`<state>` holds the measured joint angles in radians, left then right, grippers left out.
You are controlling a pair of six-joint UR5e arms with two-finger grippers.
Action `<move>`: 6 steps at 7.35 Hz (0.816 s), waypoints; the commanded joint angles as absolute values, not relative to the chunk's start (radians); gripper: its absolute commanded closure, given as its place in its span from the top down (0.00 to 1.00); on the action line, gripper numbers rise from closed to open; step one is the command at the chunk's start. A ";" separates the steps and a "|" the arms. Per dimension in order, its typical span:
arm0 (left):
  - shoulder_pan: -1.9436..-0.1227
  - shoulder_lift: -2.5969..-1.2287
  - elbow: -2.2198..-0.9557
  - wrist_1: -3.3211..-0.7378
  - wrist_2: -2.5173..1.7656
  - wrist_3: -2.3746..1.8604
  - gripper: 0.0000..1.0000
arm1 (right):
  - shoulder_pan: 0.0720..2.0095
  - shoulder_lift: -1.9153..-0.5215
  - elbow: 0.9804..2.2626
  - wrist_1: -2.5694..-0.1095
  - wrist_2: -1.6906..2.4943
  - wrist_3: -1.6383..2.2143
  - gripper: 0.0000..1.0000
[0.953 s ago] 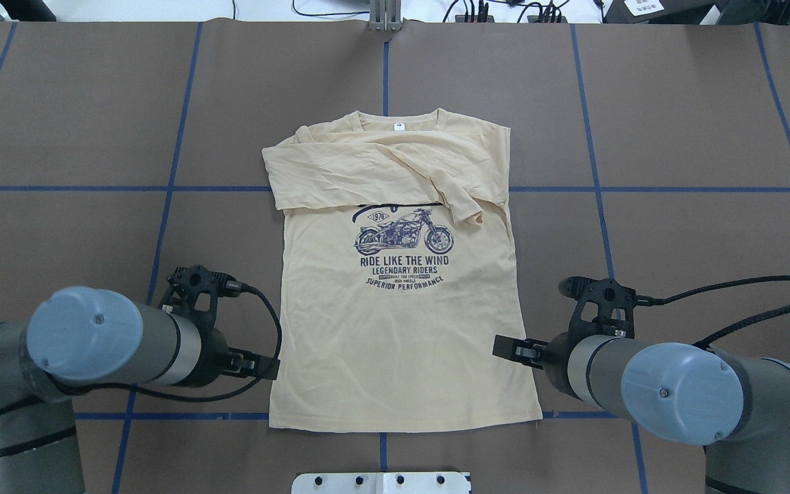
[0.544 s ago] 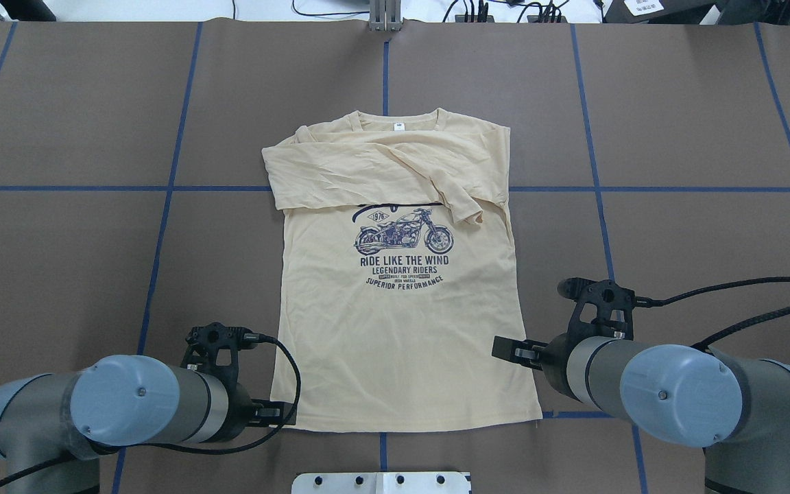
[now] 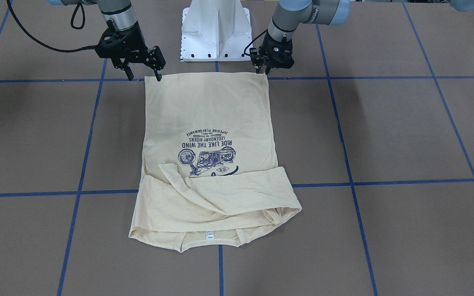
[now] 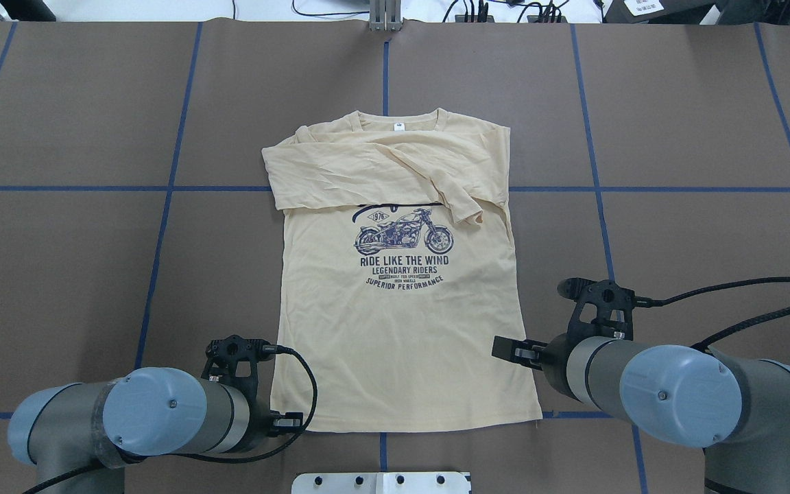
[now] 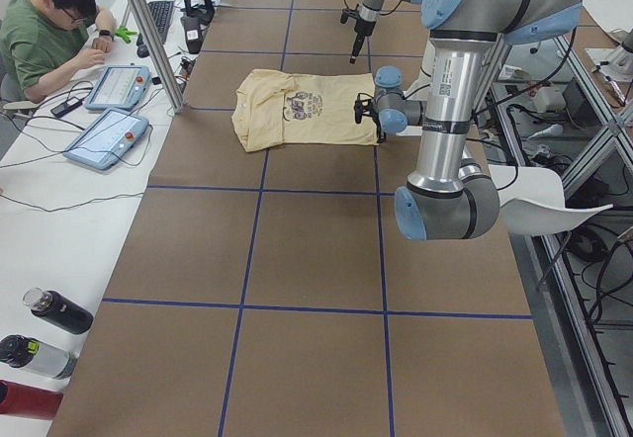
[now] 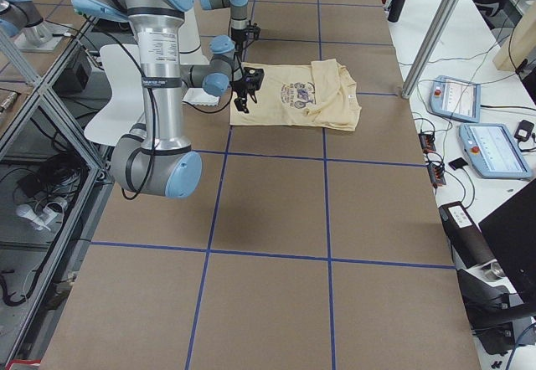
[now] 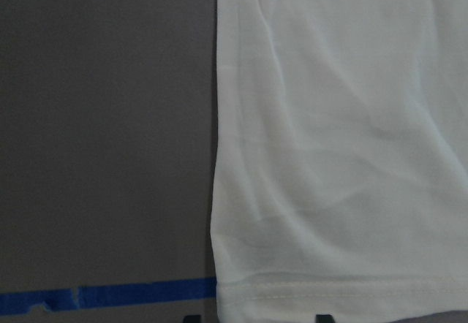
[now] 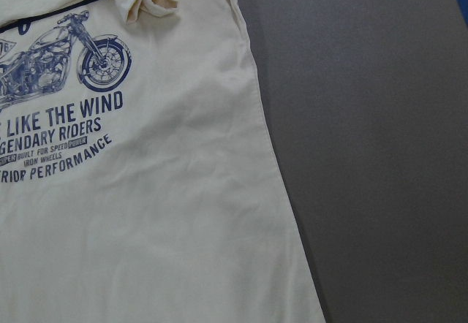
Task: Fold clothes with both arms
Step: 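Grasp both hem corners with the left and right grippers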
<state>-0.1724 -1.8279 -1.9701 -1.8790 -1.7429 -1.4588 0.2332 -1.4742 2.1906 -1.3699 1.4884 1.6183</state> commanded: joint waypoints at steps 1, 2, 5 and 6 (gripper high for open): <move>-0.173 -1.830 -1.970 -1.878 -1.741 -1.454 0.41 | 0.233 -1.474 2.191 -1.370 1.488 1.618 1.00; -0.176 -1.830 -1.971 -1.875 -1.740 -1.453 0.41 | 0.233 -1.474 2.191 -1.370 1.488 1.618 1.00; -0.189 -1.827 -1.967 -1.865 -1.740 -1.453 0.38 | 0.233 -1.474 2.189 -1.370 1.488 1.618 1.00; -0.189 -1.825 -1.965 -1.864 -1.740 -1.453 0.38 | 0.232 -1.474 2.191 -1.370 1.488 1.618 1.00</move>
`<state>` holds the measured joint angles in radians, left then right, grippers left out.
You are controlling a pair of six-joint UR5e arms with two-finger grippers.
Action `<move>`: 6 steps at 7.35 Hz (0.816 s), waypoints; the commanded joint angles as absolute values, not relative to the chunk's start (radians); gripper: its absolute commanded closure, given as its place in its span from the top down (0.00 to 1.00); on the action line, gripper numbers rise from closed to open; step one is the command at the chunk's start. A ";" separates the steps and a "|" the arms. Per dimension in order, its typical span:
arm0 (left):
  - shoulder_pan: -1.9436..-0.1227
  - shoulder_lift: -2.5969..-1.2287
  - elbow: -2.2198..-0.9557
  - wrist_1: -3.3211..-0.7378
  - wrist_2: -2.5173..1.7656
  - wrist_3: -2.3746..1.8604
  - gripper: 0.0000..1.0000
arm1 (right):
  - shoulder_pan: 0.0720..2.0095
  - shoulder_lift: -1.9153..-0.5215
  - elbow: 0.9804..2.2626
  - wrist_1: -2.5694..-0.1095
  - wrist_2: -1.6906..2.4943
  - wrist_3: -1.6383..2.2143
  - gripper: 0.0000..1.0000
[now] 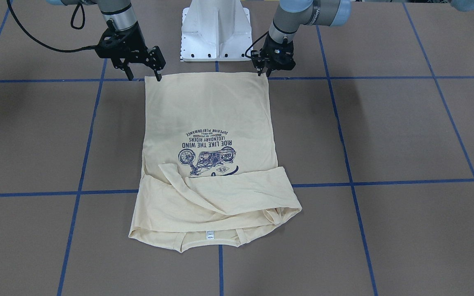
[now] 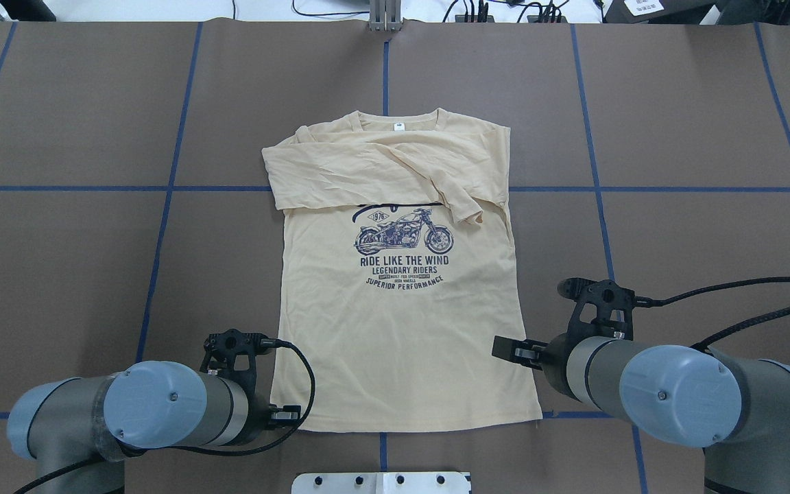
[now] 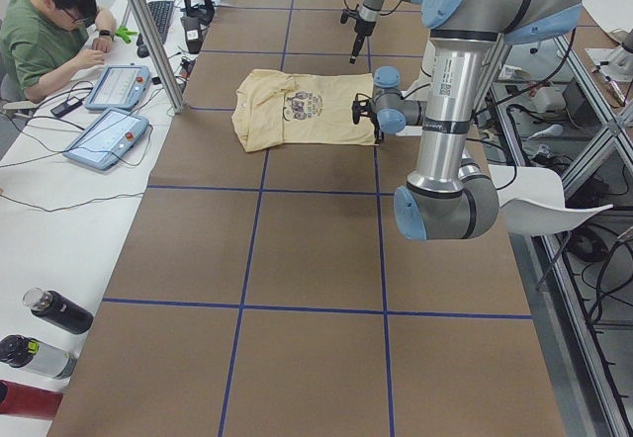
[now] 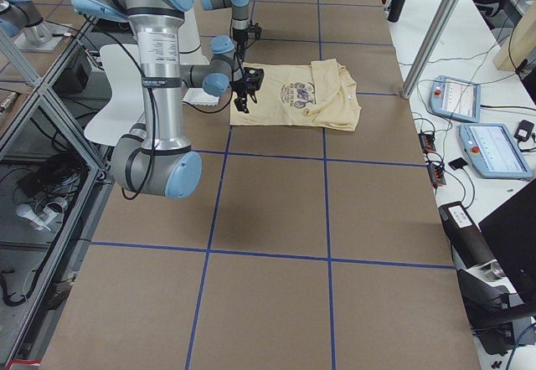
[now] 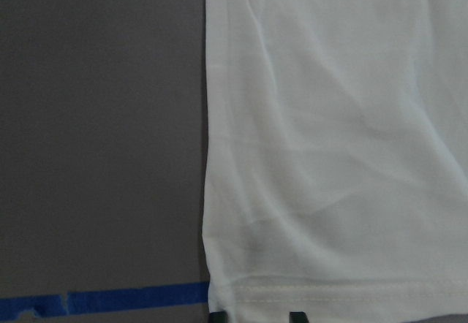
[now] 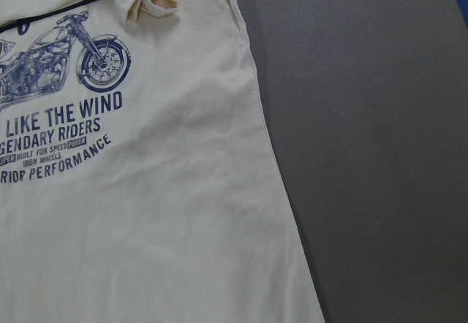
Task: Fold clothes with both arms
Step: 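Grasp both hem corners with the left and right grippers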
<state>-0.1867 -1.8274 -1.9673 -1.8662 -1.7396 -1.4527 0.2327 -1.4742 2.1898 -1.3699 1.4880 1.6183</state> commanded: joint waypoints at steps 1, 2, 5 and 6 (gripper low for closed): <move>-0.189 -1.824 -1.956 -1.864 -1.740 -1.453 0.38 | 0.232 -1.474 2.189 -1.371 1.482 1.618 1.00; -0.187 -1.824 -1.950 -1.865 -1.740 -1.453 0.38 | 0.229 -1.476 2.189 -1.371 1.479 1.618 1.00; -0.189 -1.825 -1.954 -1.864 -1.741 -1.453 0.00 | 0.226 -1.476 2.189 -1.371 1.479 1.618 1.00; -0.187 -1.825 -1.959 -1.864 -1.741 -1.453 0.00 | 0.224 -1.476 2.186 -1.371 1.479 1.618 1.00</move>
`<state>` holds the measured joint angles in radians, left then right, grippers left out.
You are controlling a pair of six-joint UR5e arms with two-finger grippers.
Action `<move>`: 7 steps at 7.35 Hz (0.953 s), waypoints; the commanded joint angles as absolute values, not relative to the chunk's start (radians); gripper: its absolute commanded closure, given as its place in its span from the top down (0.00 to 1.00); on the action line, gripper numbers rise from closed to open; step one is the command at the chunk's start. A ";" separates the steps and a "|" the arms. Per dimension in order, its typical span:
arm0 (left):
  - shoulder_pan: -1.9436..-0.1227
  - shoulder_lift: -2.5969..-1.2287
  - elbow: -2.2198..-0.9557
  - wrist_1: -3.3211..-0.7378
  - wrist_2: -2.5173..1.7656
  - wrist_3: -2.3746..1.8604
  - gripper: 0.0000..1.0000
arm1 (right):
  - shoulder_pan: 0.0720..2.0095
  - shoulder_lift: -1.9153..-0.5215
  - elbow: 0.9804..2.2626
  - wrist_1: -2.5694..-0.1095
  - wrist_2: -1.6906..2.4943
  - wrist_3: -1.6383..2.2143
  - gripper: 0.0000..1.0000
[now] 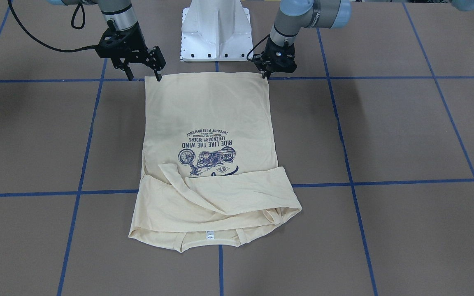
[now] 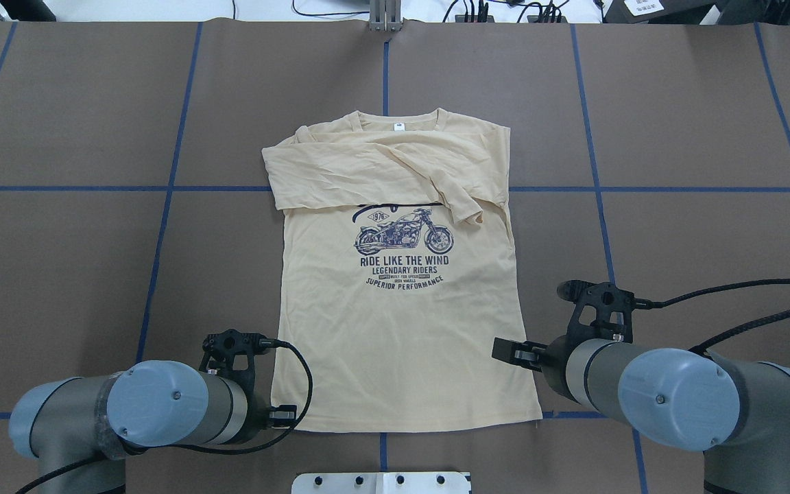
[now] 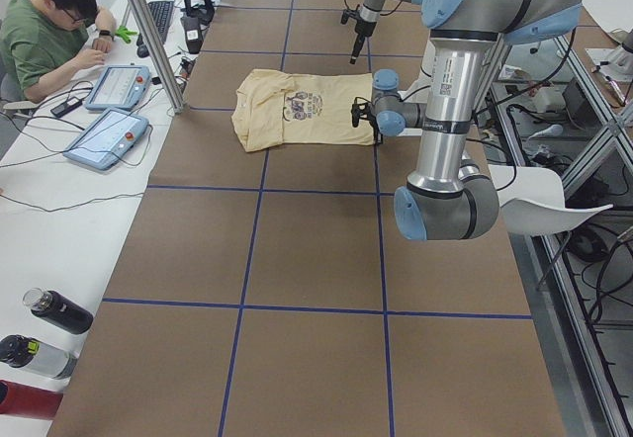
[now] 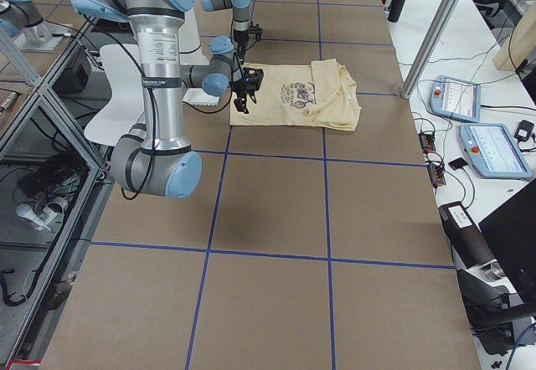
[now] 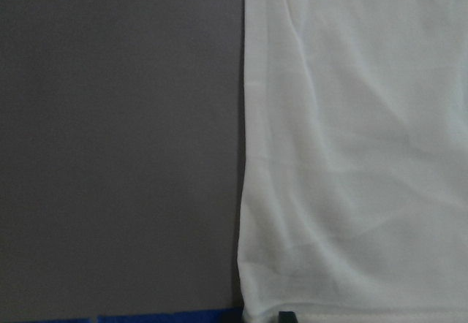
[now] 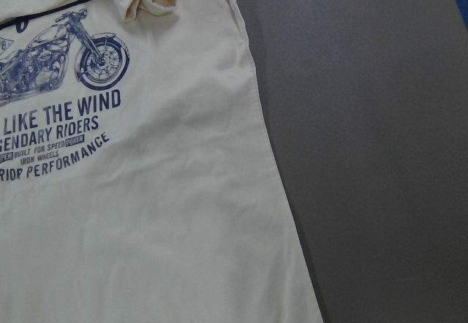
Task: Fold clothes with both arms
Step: 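Grasp both hem corners with the left and right grippers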
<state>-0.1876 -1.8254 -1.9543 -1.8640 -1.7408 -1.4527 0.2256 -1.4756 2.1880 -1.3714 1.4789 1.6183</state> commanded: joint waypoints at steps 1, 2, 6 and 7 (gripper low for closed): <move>-0.187 -1.825 -1.965 -1.864 -1.741 -1.453 0.00 | 0.215 -1.476 2.181 -1.371 1.477 1.621 1.00; -0.187 -1.827 -1.967 -1.864 -1.741 -1.454 0.00 | 0.181 -1.477 2.162 -1.371 1.438 1.637 1.00; -0.186 -1.830 -1.983 -1.865 -1.747 -1.454 0.00 | 0.087 -1.491 2.103 -1.368 1.330 1.693 0.81; -0.186 -1.830 -2.000 -1.864 -1.752 -1.454 0.00 | 0.087 -1.493 2.103 -1.370 1.327 1.692 0.72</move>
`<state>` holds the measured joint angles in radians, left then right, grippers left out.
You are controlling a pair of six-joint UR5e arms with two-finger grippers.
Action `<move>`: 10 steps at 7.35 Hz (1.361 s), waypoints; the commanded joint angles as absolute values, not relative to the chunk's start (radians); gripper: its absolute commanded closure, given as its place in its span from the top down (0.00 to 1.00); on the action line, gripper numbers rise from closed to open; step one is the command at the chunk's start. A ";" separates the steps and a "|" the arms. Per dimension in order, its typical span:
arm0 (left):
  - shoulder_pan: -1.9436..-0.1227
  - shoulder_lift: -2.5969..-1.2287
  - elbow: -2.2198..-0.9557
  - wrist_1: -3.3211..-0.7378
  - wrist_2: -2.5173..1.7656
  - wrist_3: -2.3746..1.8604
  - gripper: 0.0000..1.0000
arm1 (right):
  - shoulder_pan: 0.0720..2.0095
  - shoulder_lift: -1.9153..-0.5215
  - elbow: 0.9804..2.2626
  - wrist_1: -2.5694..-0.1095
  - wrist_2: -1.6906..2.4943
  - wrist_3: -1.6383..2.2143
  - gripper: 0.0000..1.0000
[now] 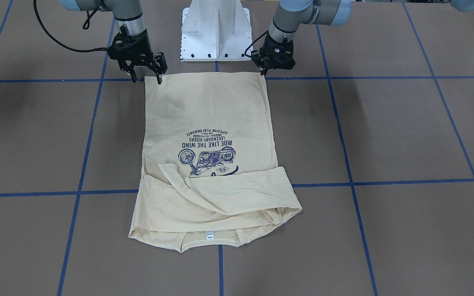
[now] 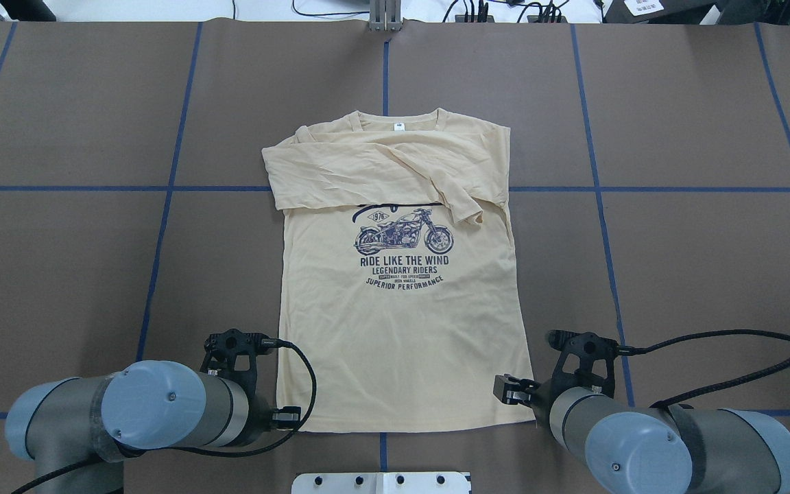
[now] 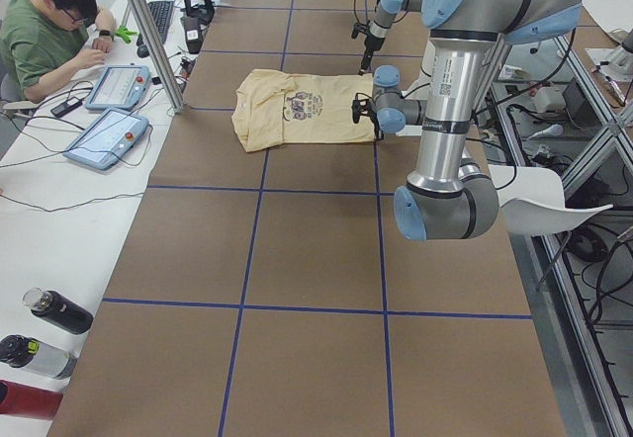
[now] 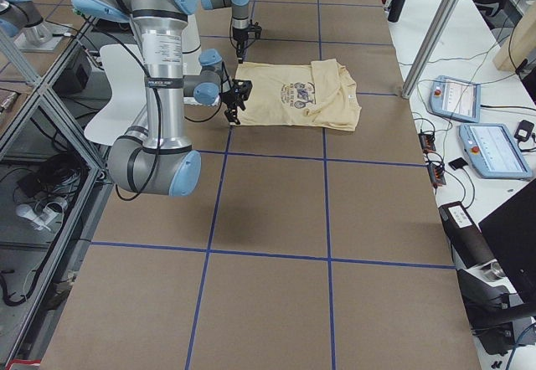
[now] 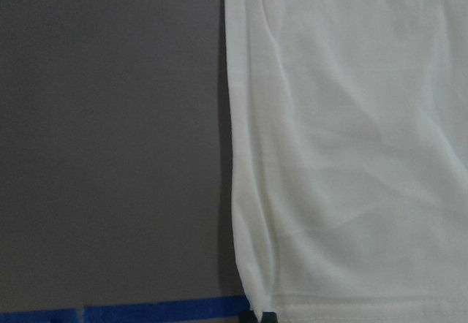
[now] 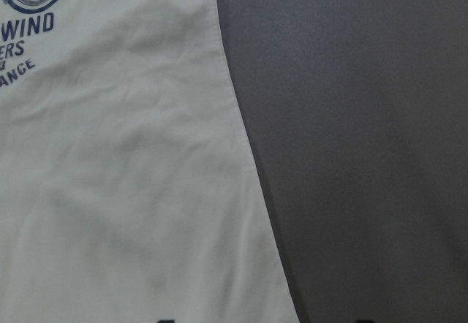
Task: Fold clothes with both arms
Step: 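Grasp both hem corners with the left and right grippers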
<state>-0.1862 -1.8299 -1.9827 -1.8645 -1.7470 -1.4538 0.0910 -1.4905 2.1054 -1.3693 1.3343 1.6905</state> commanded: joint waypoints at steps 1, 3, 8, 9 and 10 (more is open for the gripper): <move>-0.186 -1.830 -2.005 -1.865 -1.752 -1.454 0.00 | 0.087 -1.493 2.103 -1.370 1.327 1.692 0.63; -0.186 -1.832 -2.005 -1.865 -1.753 -1.454 0.00 | 0.078 -1.500 2.102 -1.371 1.328 1.692 0.56; -0.186 -1.830 -2.005 -1.865 -1.755 -1.454 0.00 | 0.043 -1.519 2.103 -1.374 1.318 1.700 0.48; -0.186 -1.830 -2.005 -1.865 -1.755 -1.454 0.00 | 0.035 -1.520 2.103 -1.381 1.318 1.709 0.45; -0.186 -1.830 -2.005 -1.865 -1.755 -1.454 0.00 | 0.028 -1.519 2.105 -1.402 1.318 1.712 0.45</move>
<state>-0.1856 -1.8300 -2.0049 -1.8653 -1.7549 -1.4542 0.0373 -1.5187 2.1033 -1.3830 1.3179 1.7056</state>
